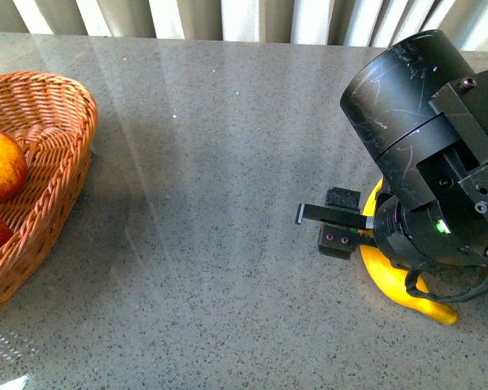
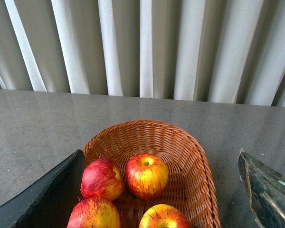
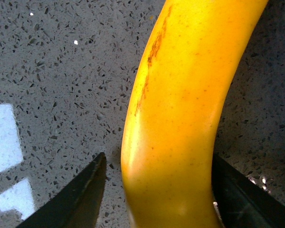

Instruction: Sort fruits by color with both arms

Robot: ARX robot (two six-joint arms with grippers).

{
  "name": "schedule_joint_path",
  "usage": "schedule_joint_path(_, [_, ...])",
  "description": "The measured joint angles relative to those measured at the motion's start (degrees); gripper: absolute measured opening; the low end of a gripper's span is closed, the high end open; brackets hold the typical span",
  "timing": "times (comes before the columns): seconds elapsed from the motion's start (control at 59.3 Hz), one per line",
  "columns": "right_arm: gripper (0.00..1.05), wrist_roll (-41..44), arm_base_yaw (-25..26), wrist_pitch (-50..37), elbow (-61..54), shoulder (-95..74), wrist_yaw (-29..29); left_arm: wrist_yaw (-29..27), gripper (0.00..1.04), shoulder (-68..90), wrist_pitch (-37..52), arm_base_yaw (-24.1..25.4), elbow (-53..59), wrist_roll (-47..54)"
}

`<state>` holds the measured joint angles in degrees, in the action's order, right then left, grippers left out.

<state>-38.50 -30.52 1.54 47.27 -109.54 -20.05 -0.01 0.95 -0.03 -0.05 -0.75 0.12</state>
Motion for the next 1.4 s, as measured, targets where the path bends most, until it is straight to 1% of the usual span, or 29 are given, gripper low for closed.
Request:
schedule_joint_path(0.067, [0.44,0.02,-0.17,-0.04,-0.11,0.59,0.31,0.0,0.96,0.0,0.0,0.0,0.0,0.0])
schedule_joint_path(0.118, [0.39,0.04,-0.28,-0.09,-0.17,1.25,0.7,0.0,0.96,0.0,0.0,0.0,0.0,0.0])
schedule_joint_path(0.169, [0.37,0.07,-0.46,-0.48,-0.22,1.97,1.22,0.0,0.96,0.0,0.0,0.0,0.0,0.0])
schedule_joint_path(0.354, [0.36,0.46,-1.62,-2.64,-0.42,7.23,2.27,0.0,0.96,0.0,0.0,0.0,-0.02,0.0])
schedule_joint_path(0.455, [0.36,1.42,-2.89,-3.69,-0.79,13.97,2.27,0.0,0.96,0.0,0.0,0.0,-0.02,0.0])
schedule_joint_path(0.573, [0.36,5.18,-3.15,-3.5,-2.21,22.6,-0.2,0.0,0.96,0.0,0.0,0.0,-0.02,0.0])
schedule_joint_path(0.658, [0.36,8.35,-2.08,-2.34,-3.52,27.43,-1.7,0.0,0.96,0.0,0.0,0.0,0.0,0.0])
schedule_joint_path(0.725, [0.36,11.58,-0.22,-0.98,-5.05,31.36,-2.45,0.0,0.96,0.0,0.0,0.0,0.0,0.0])
schedule_joint_path(0.843, [0.36,16.87,4.9,2.27,-8.39,37.53,-1.01,0.0,0.96,0.0,0.0,0.0,0.0,0.0])
schedule_joint_path(0.928, [0.36,21.07,10.23,5.53,-10.86,41.92,0.96,0.0,0.96,0.0,0.0,0.0,0.0,0.0])
schedule_joint_path(0.961, [0.36,22.16,11.61,6.1,-11.47,42.93,1.46,0.0,0.96,0.0,0.0,0.0,0.0,0.0])
schedule_joint_path(1.012, [0.36,25.33,16.35,7.48,-13.38,45.83,3.28,0.0,0.96,0.0,0.0,0.0,-0.02,0.0])
schedule_joint_path(1.096, [0.36,29.68,22.51,7.87,-16.26,48.13,5.33,0.0,0.96,0.0,0.0,0.0,0.0,0.0])
schedule_joint_path(1.147, [0.36,31.23,24.92,7.82,-17.84,48.26,6.14,0.0,0.96,0.0,0.02,0.0,0.0,0.0])
schedule_joint_path(1.181, [0.36,32.02,26.05,7.58,-18.93,48.15,6.54,0.0,0.96,0.0,0.0,0.0,-0.02,0.0])
schedule_joint_path(1.332, [0.36,33.31,27.93,5.84,-21.59,47.1,7.65,0.0,0.96,0.0,0.0,0.0,0.0,0.0])
schedule_joint_path(1.366, [0.38,33.62,28.22,5.4,-22.08,46.77,7.63,0.0,0.96,0.0,0.02,0.0,-0.02,0.0])
schedule_joint_path(1.4, [0.44,33.57,28.52,4.9,-22.56,46.45,7.69,0.0,0.96,0.0,0.0,0.0,0.0,0.0])
